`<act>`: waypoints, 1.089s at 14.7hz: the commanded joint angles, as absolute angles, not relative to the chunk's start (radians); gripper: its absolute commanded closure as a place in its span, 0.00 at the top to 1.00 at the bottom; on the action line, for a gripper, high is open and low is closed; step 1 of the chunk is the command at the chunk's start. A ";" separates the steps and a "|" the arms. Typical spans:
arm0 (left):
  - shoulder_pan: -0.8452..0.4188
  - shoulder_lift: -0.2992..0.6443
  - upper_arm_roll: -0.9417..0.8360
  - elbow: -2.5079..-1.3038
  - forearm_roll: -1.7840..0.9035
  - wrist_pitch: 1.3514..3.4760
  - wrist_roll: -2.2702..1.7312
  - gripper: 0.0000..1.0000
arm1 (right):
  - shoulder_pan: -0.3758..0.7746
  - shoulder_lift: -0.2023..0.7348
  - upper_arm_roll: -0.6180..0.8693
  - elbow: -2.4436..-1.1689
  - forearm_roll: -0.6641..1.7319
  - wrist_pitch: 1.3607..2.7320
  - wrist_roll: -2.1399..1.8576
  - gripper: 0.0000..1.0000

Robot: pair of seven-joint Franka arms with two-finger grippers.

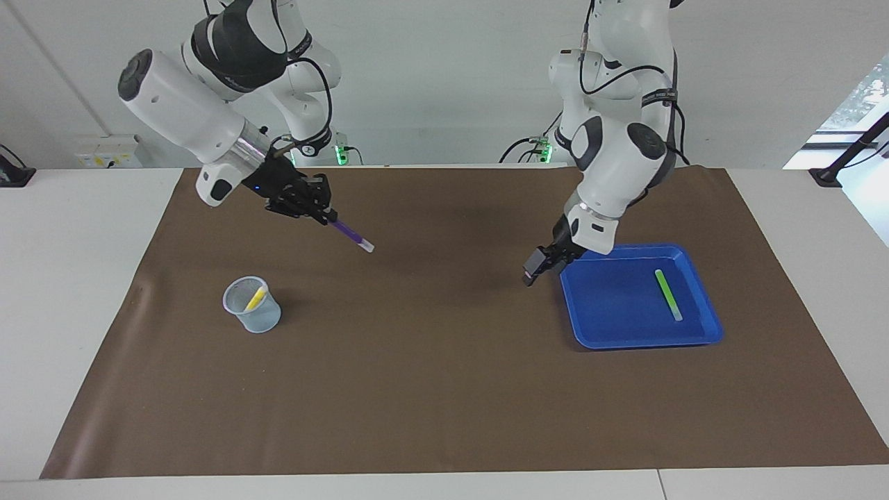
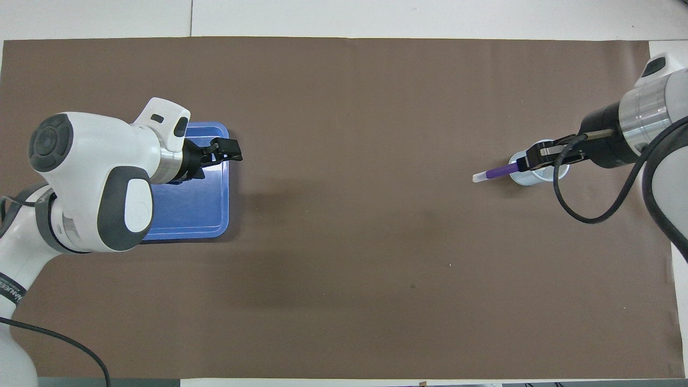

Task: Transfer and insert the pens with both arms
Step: 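Insert the purple pen into the cup while the left gripper returns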

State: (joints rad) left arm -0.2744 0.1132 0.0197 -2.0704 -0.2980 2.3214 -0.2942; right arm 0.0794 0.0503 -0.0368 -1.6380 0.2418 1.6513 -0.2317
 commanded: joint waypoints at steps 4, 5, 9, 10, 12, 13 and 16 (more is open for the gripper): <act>-0.082 0.124 0.009 -2.137 -0.124 2.330 0.072 1.00 | 0.009 0.118 -0.029 -1.627 -0.057 1.791 -0.653 0.00; -0.049 0.132 0.009 -2.138 -0.091 2.338 0.098 1.00 | -0.001 0.115 -0.029 -1.658 -0.057 1.827 -0.682 0.00; 0.040 0.193 0.008 -2.135 -0.011 2.388 0.150 1.00 | -0.018 0.071 -0.029 -1.814 -0.058 1.942 -0.692 0.00; 0.052 0.212 0.008 -2.134 -0.011 2.414 0.150 1.00 | -0.018 0.057 -0.029 -1.853 -0.057 1.960 -0.690 0.00; 0.057 0.238 0.008 -2.135 -0.011 2.447 0.138 0.80 | -0.028 0.051 -0.031 -1.899 -0.057 1.989 -0.692 0.00; 0.058 0.241 0.008 -2.134 -0.012 2.448 0.130 0.54 | -0.035 0.049 -0.029 -1.914 -0.057 2.002 -0.692 0.00; 0.060 0.241 0.008 -2.135 -0.012 2.441 0.123 0.00 | -0.031 0.037 -0.029 -1.951 -0.057 2.014 -0.677 0.12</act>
